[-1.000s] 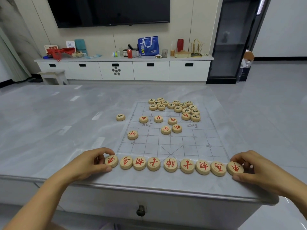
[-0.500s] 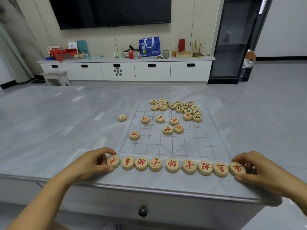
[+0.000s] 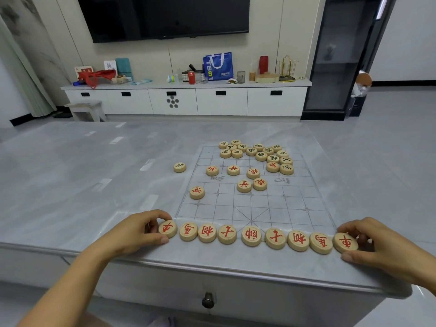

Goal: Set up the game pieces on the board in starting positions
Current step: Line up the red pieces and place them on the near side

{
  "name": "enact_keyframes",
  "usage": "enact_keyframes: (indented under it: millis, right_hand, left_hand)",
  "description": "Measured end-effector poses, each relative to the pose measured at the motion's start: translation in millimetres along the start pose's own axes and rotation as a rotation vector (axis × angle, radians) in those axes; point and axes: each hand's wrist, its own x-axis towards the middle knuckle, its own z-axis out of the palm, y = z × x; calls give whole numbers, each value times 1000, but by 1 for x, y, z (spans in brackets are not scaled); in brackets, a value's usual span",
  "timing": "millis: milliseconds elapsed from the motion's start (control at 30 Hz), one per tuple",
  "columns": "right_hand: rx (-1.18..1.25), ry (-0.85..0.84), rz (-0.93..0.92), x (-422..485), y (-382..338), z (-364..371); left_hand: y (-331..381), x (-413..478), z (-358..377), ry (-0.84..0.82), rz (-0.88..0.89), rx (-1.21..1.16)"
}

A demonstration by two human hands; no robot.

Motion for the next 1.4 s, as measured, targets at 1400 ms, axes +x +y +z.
enact_keyframes:
  millis: [1400]
  right_hand:
    - [-108, 153, -154, 91, -107, 27]
  left_hand:
    - [66, 66, 27, 499, -5, -87]
